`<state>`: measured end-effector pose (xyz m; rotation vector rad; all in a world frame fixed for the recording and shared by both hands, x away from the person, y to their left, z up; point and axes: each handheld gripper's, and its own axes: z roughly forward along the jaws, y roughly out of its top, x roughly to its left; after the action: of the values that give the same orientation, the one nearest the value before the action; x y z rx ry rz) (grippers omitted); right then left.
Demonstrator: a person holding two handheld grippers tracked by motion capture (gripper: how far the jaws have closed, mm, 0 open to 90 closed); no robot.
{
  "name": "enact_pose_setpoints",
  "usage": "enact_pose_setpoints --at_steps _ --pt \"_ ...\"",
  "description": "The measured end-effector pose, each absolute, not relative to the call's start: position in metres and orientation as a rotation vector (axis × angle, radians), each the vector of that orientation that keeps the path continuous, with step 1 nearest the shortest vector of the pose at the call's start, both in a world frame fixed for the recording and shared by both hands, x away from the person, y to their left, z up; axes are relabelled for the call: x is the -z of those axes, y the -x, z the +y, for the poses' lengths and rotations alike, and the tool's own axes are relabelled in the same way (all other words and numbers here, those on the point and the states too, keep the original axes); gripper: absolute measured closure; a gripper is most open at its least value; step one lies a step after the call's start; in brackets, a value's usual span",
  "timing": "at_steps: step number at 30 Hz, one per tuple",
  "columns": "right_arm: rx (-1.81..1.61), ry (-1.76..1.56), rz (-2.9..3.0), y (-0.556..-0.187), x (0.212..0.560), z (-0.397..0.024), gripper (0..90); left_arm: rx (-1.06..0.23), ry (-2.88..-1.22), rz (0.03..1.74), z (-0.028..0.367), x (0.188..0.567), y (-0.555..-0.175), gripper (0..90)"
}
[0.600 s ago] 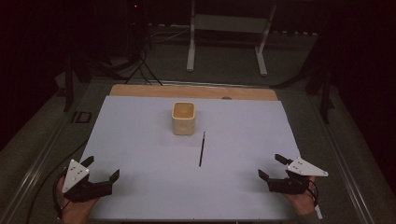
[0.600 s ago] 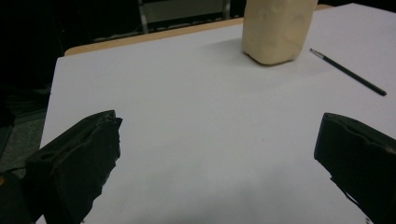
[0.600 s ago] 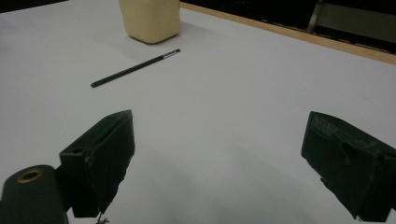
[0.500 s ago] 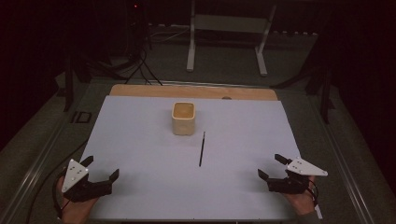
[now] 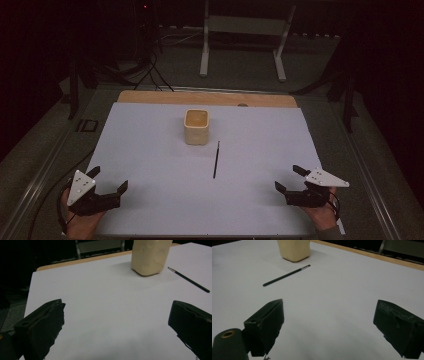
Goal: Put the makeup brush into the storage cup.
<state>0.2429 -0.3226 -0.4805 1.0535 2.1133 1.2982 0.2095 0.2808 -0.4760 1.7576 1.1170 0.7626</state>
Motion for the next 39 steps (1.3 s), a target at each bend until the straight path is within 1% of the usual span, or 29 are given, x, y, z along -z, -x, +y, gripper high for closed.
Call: enact_pose_setpoints --at_steps 8,17,39 --pt "-1.316 -1.131 2.111 -0.247 0.474 -0.321 9.4 -0.765 -1.750 1.120 0.281 0.476 -0.209 1.4" --pt "-1.317 -1.115 2.129 -0.253 0.462 -0.311 9.4 -0.761 -1.751 1.119 0.280 0.478 -0.211 1.4" --pt "-1.265 -1.058 2.240 -0.289 0.438 -0.266 9.4 -0.764 -1.764 1.111 0.278 0.479 -0.212 1.6"
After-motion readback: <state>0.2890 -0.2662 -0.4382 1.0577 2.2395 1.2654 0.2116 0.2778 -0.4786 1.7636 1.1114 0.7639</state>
